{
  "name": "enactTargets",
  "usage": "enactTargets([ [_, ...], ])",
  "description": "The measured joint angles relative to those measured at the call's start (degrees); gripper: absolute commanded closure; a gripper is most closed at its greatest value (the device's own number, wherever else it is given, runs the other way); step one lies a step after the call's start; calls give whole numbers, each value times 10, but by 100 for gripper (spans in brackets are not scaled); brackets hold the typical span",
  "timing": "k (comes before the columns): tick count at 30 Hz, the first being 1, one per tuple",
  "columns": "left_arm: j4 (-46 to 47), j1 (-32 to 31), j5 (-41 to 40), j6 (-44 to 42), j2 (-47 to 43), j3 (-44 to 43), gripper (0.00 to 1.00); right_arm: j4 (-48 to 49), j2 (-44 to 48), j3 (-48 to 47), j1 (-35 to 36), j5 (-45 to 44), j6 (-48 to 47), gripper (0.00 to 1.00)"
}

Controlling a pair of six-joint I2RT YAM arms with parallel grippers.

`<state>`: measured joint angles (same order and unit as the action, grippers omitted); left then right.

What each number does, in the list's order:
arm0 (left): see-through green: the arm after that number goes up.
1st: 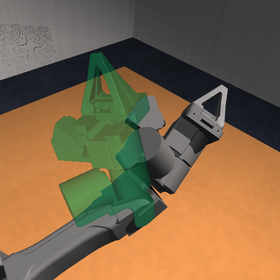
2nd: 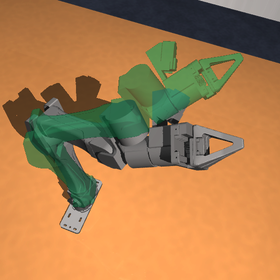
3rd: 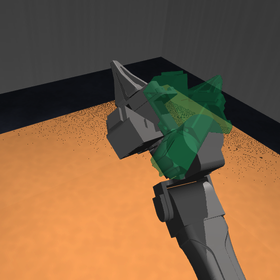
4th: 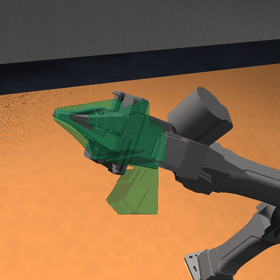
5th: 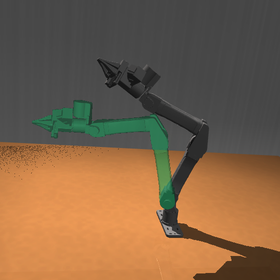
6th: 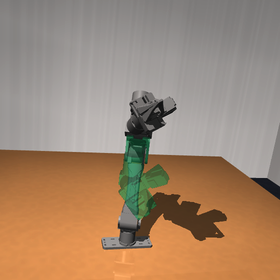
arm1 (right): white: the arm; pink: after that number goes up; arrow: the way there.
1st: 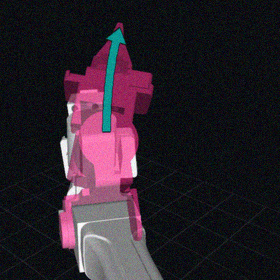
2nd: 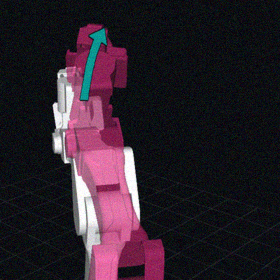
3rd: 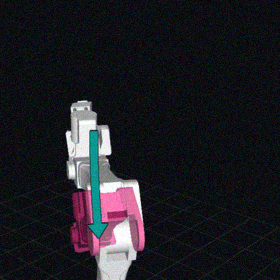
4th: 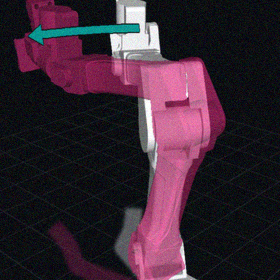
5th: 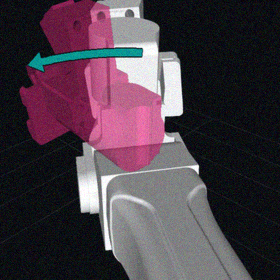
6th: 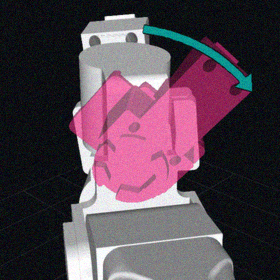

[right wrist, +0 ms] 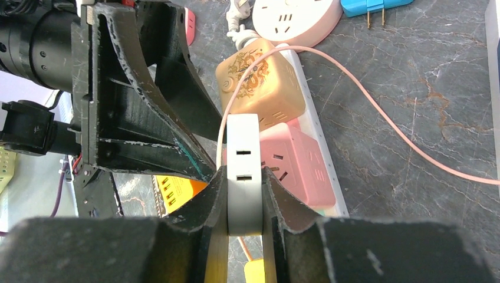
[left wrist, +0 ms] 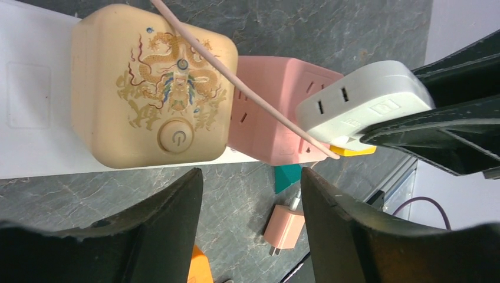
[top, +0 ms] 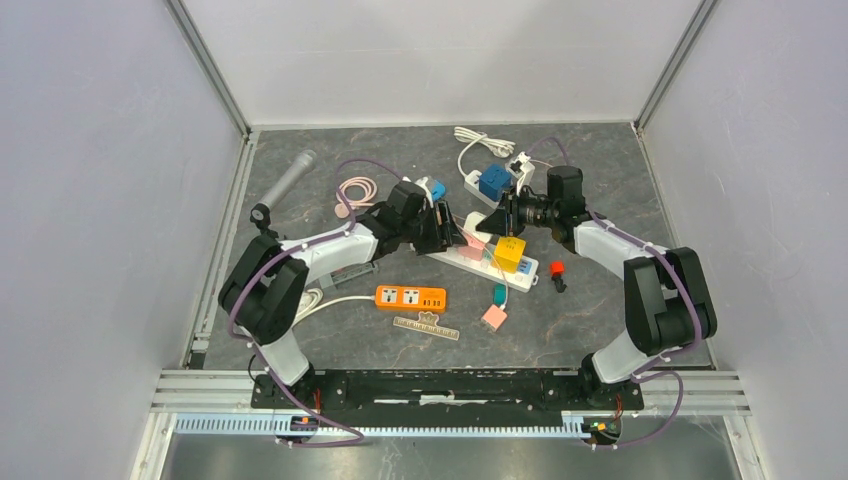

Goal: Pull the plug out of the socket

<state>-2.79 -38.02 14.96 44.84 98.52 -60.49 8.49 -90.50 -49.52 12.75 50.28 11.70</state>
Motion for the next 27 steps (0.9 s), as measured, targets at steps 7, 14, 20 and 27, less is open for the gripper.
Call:
enactTargets([
  [7,9,0,-9,9,-4,2,35,0,1,0,0,0,0,100],
  [14,-5,0,-18,23,16,-15,41,-2,14,0,0,0,0,100],
  [20,-35,-4,-44,23,17,-30,43,-5,24,-1,0,-6,5,100],
  [27,-40,-4,-47,23,17,-30,38,-4,67,-19,0,-76,25,100],
])
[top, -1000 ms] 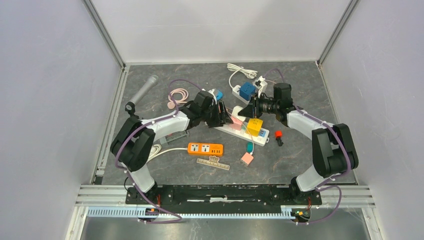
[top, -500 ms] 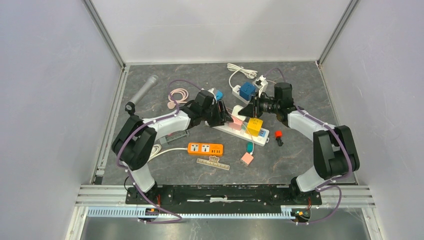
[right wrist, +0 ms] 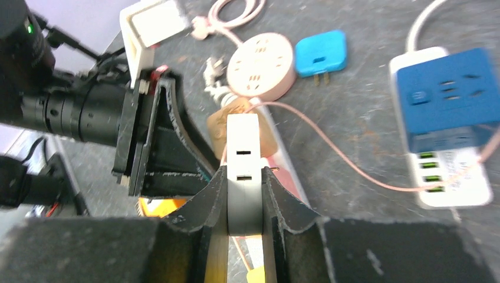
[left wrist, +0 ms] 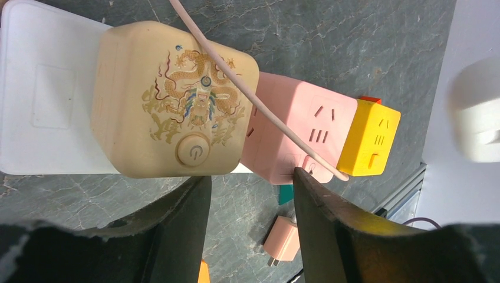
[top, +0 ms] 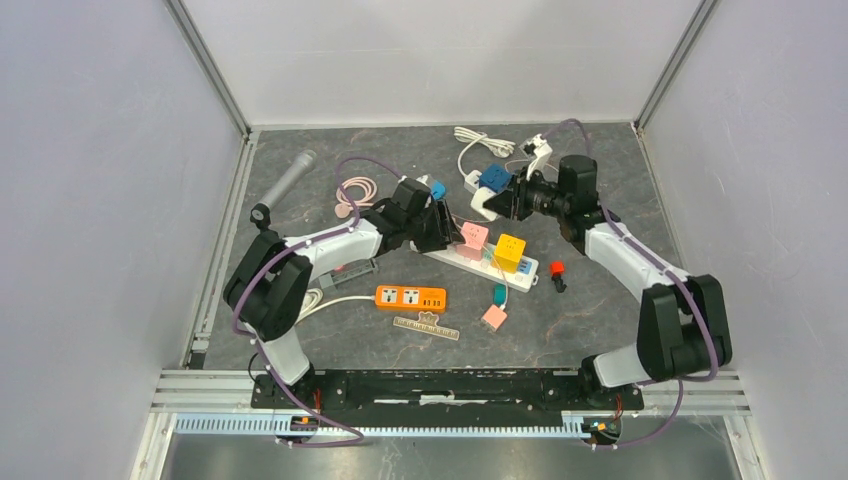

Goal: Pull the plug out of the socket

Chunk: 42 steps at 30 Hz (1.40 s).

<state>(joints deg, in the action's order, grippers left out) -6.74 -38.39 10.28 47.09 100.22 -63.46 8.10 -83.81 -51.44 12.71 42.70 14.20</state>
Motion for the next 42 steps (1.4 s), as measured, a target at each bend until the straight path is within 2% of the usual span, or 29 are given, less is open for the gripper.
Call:
enactTargets([
  [7,-25,0,3,-7,-2,-8,22,-31,85,5,-12,-171,14,100],
  [11,-69,0,1,-19,-20,-9,12,-74,155,45,-23,-292,22,95],
  [17,-134,0,-32,-39,-99,-7,2,-136,216,125,-46,-430,27,94],
  [22,-158,0,-66,-56,-202,36,0,-171,215,189,-75,-481,47,93],
  [25,-180,0,-85,-64,-259,71,0,-181,203,213,-98,-495,60,84],
  [28,-205,0,-102,-73,-311,101,0,-177,198,234,-117,-492,69,63],
  [30,-218,0,-112,-78,-352,120,0,-172,198,248,-122,-490,76,54],
  [37,-234,0,-142,-85,-430,153,0,-177,203,252,-140,-490,84,37],
  [42,-250,0,-156,-85,-461,181,0,-209,254,252,-141,-487,96,25],
])
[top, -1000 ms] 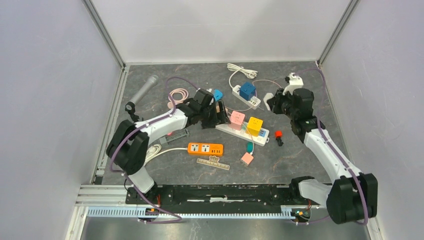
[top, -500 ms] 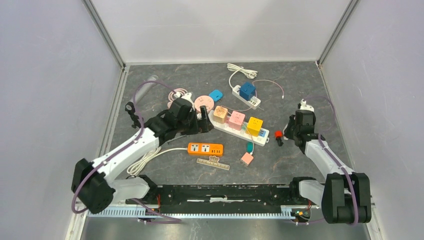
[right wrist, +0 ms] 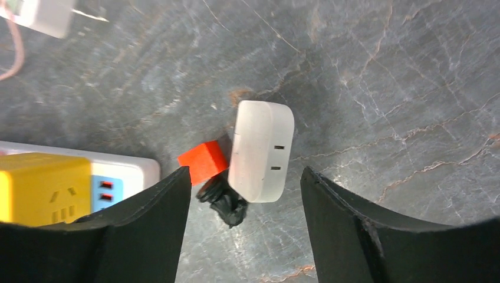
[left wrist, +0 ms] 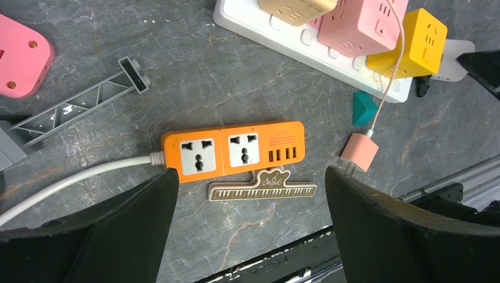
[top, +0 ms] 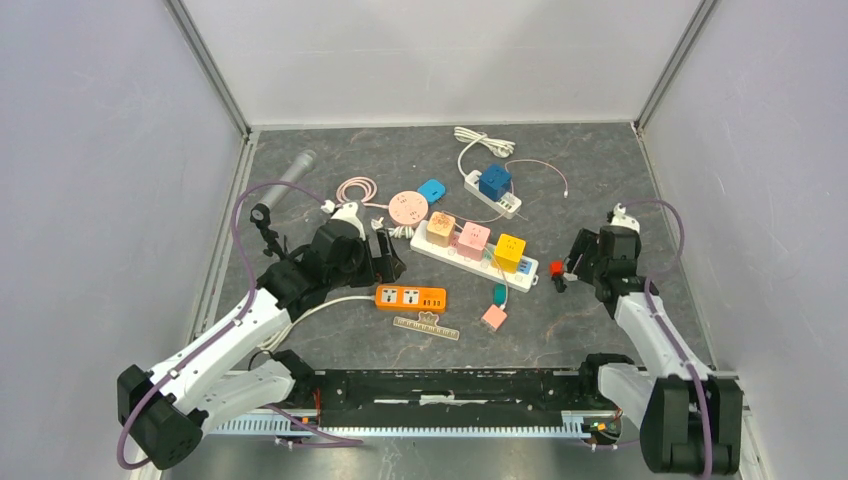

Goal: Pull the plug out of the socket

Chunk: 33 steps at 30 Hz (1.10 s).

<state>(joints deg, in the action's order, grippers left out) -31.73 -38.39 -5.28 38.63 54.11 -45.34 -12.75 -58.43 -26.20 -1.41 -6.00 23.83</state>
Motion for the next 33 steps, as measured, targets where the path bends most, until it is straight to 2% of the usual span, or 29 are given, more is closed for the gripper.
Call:
enactTargets([
  [1,-2,0,0,0,0,0,0,-4,18,0,0,3,2,23],
  [4,-5,0,6,0,0,0,0,-9,71,0,0,32,4,2],
  [5,-5,0,11,0,0,1,0,-9,87,0,-1,48,3,2],
  [11,-3,0,46,0,-16,20,0,13,133,0,9,168,-42,2],
  [16,5,0,65,0,-31,23,0,55,127,-2,72,237,-99,4],
  [21,19,0,74,0,-32,25,0,86,51,-43,129,257,-175,10],
  [27,23,0,70,0,-44,36,0,83,-48,-105,140,298,-302,13],
  [33,23,0,63,8,-45,38,0,33,-96,-124,146,363,-454,12],
])
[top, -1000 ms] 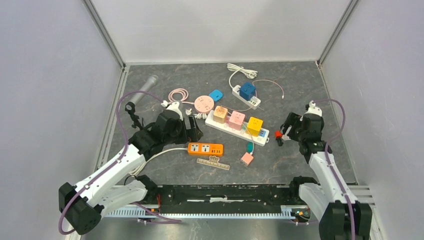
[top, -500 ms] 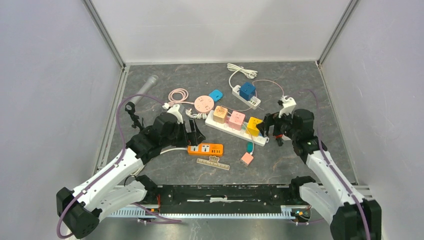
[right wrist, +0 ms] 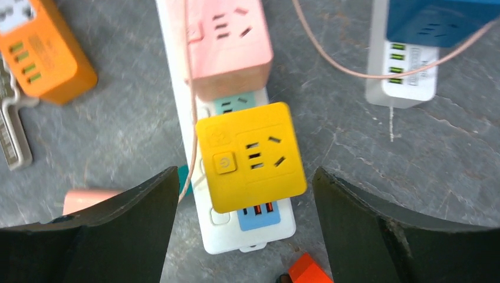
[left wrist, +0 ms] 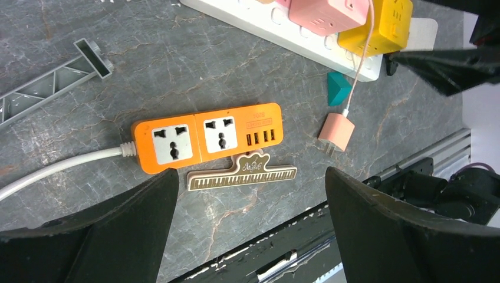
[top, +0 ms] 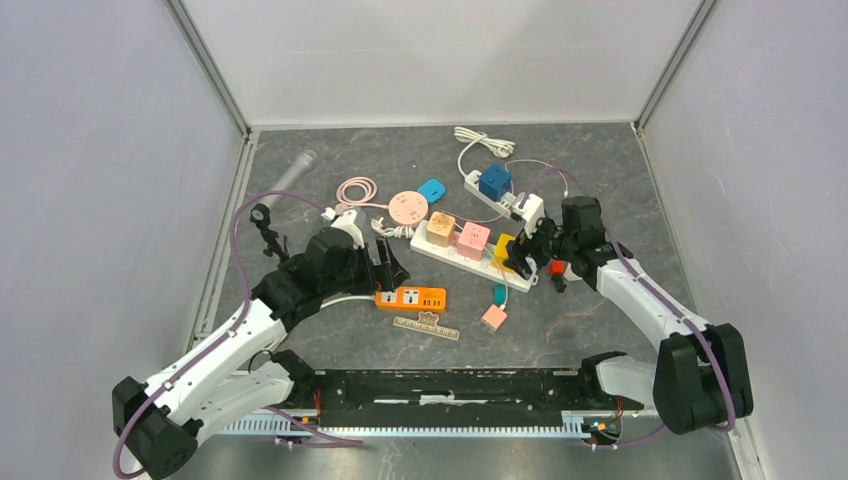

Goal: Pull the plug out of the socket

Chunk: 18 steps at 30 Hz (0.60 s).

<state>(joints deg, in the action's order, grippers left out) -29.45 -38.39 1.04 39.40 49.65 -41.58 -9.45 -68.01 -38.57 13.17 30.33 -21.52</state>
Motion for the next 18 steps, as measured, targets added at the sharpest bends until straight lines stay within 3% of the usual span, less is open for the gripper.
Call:
enactTargets([
  [5,0,0,-17,20,13,1,0,-35,-24,0,3,17,-102,17],
  [12,2,0,-24,68,23,2,0,-76,-109,-47,2,26,-186,53],
  [18,10,0,-20,85,32,2,0,-85,-138,-72,0,52,-206,58],
])
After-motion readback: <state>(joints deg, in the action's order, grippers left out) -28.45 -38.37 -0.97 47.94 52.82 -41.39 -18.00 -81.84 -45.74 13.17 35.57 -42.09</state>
